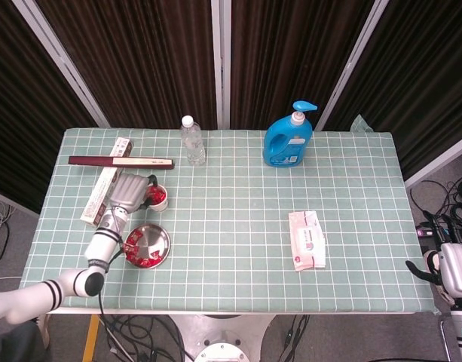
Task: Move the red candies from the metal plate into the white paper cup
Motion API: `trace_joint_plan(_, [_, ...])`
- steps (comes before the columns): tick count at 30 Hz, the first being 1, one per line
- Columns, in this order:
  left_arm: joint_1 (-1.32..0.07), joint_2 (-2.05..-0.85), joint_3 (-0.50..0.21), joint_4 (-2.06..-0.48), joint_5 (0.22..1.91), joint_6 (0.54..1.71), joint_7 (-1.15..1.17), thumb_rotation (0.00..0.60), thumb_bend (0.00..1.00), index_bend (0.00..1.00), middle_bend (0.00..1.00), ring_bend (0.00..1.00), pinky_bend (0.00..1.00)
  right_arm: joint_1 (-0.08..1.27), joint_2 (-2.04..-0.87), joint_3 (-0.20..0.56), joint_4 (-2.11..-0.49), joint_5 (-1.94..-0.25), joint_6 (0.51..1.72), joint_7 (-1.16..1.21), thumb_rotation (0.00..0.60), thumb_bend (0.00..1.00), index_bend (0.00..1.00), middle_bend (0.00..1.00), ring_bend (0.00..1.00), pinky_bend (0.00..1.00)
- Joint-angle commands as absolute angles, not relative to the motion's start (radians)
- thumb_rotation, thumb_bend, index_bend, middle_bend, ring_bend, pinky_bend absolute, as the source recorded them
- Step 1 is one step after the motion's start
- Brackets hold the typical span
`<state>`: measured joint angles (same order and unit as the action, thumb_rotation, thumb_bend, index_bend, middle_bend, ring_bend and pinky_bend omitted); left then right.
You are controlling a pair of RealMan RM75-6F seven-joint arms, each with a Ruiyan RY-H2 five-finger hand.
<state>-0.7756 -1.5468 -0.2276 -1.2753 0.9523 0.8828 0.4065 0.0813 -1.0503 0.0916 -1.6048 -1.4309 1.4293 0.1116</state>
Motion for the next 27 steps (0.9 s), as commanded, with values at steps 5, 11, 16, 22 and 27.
trace_joint_plan(5, [-0.724,-1.499,-0.216,-1.356,0.988,0.967,0.362,0.600,0.37,0.37,0.88,0.93,1.00,0.082,-1.050,0.092,-1.607,-1.436,1.433,0.111,0.600,0.08,0.02,0.24,0.05,0.44])
trace_joint_plan(11, [-0.607,-1.422,-0.164,-1.446,1.128,1.125,0.244,0.600,0.35,0.37,0.88,0.93,1.00,0.087,-1.050,0.092,-1.605,-1.441,1.427,0.112,0.600,0.08,0.02,0.24,0.05,0.44])
trace_joint_plan(16, [-0.529,-1.360,-0.083,-1.477,1.204,1.170,0.211,0.600,0.35,0.43,0.88,0.93,1.00,0.090,-1.052,0.092,-1.603,-1.448,1.429,0.116,0.600,0.08,0.02,0.24,0.05,0.44])
trace_joint_plan(22, [-0.482,-1.356,-0.021,-1.481,1.192,1.133,0.231,0.600,0.34,0.47,0.88,0.93,1.00,0.093,-1.053,0.088,-1.604,-1.458,1.428,0.114,0.600,0.08,0.02,0.24,0.05,0.44])
trace_joint_plan(27, [-0.490,-1.388,-0.008,-1.457,1.142,1.053,0.274,0.600,0.33,0.47,0.88,0.93,1.00,0.093,-1.053,0.086,-1.604,-1.462,1.430,0.114,0.600,0.08,0.02,0.24,0.05,0.44])
